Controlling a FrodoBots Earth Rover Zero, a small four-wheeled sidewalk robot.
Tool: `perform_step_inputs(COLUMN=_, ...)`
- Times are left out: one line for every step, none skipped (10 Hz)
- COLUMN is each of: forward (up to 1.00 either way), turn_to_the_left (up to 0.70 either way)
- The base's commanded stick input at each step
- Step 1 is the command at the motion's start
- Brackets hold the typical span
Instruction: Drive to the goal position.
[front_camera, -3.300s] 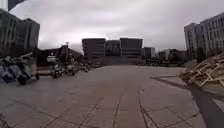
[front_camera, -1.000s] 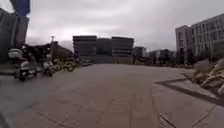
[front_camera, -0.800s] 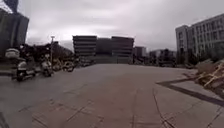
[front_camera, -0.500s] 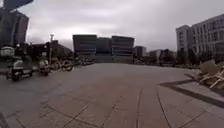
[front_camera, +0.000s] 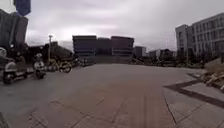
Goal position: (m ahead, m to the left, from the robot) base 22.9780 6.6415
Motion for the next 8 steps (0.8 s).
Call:
perform_step_inputs(forward=0.7, turn_to_the_left=0.0)
perform_step_inputs(forward=0.7, turn_to_the_left=0.0)
perform_step_inputs(forward=0.7, turn_to_the_left=0.0)
perform_step_inputs(forward=0.7, turn_to_the_left=0.0)
perform_step_inputs(forward=0.7, turn_to_the_left=0.0)
perform_step_inputs(forward=0.7, turn_to_the_left=0.0)
perform_step_inputs(forward=0.7, turn_to_the_left=0.0)
perform_step_inputs(forward=0.7, turn_to_the_left=0.0)
